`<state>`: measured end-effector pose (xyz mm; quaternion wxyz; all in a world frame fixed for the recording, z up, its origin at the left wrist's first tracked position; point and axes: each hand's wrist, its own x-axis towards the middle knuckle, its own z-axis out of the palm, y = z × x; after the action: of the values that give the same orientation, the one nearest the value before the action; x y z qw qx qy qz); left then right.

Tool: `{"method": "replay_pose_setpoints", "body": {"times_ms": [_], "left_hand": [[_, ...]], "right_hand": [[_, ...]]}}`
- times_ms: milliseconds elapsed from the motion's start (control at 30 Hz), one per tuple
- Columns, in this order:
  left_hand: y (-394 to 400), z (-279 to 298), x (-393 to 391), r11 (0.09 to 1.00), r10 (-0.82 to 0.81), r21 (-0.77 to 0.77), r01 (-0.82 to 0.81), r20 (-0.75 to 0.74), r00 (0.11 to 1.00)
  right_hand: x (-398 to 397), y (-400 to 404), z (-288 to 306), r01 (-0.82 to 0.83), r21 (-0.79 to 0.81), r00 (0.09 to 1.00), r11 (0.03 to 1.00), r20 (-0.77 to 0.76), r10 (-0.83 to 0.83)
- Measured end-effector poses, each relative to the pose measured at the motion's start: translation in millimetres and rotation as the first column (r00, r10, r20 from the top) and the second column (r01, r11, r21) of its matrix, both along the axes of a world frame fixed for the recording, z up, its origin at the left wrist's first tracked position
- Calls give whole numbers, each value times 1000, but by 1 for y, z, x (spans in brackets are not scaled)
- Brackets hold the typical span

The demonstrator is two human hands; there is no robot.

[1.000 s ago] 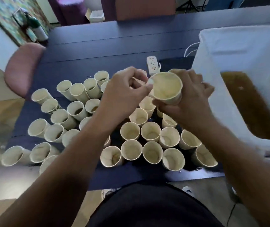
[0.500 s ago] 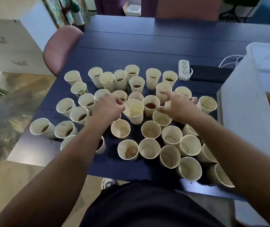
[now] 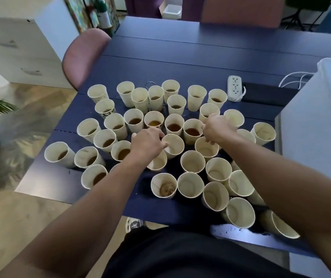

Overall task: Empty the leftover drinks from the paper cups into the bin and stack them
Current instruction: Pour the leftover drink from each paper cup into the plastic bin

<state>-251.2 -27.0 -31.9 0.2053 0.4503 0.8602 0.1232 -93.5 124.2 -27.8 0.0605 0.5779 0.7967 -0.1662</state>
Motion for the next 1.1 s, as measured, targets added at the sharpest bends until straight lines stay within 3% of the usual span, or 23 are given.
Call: {"method": "replay_pose_setpoints", "body": {"times_ms": [133,267,667,767,933,1100], "left_hand": [[-7,2,-2,998,33,51,-29,-70,997],[-10,7,-2,990,48,135,-42,-36,998],[-7,16,16,976,-22,219,15,32,999],[0,24,27,971,-88,235,48,162,983],[23,35,50,968,-139,250,21,461,877],[38,42,75,922,-266,383,54,528,806]], "right_hand": [[-5,1,0,27,-83,1000,996,-3,-27],[-5,2,-3,85,-129,995,988,-39,-91],[11,-6,45,126,-46,949,991,-285,-134],[18,-7,66,114,-3,933,994,-342,-108],[38,-12,104,113,71,883,991,-464,-67],[69,-27,150,100,110,854,989,-520,-28]]}}
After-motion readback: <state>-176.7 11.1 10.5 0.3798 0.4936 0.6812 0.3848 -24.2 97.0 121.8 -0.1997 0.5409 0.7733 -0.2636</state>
